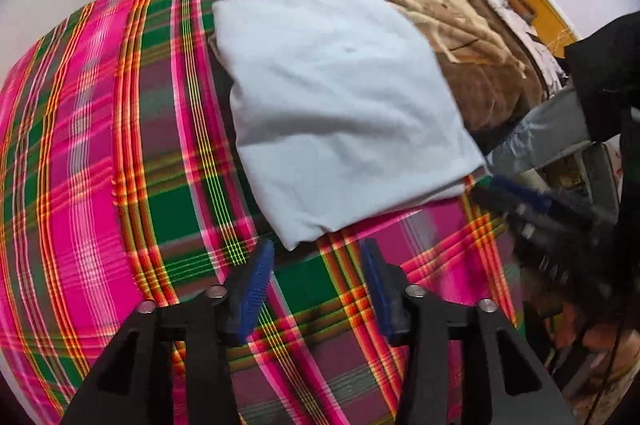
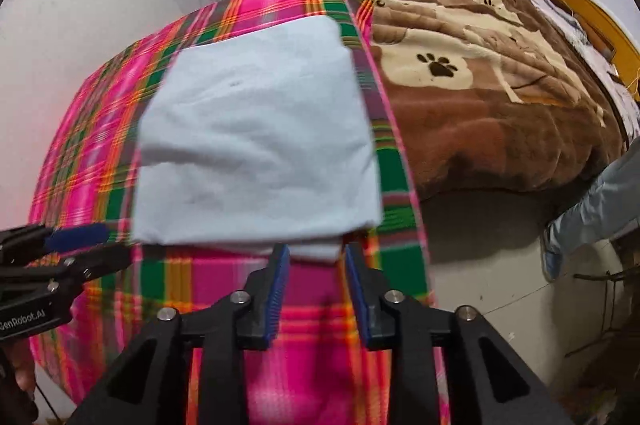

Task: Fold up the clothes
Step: 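Open both grippers and release the folded shirt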

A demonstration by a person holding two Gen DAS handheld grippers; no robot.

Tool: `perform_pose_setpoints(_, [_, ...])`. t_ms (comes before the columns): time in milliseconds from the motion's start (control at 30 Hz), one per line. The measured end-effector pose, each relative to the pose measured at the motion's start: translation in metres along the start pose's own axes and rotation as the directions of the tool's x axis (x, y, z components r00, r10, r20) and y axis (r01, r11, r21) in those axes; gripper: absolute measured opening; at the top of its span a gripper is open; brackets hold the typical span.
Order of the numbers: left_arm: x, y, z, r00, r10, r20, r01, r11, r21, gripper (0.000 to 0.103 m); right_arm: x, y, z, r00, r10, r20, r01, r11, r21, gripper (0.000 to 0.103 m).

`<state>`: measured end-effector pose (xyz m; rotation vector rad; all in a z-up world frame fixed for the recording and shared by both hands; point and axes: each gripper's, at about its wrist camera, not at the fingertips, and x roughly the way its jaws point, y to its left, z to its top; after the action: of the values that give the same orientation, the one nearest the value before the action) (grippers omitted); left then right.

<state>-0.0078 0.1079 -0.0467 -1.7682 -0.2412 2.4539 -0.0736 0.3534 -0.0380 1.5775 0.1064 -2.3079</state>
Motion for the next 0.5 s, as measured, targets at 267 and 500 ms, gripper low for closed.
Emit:
perform_pose_setpoints(267, [-0.029,-0.016,0.020,0.990,0.086,0.116,-0.092,0.994,0.050,0.074,-0.024,0.036,-0.017,1.000,0.002,-0.018,-0.001,0.999,0.036,0.043])
perform_pose_setpoints(500, [-0.040,-0.032,0.016,0.969,0.154,0.192,-0.164,0.986,0.036,0.074,-0.032,0.052,-0.035,0.998,-0.042,-0.040,0.044,0.998,0.047,0.043])
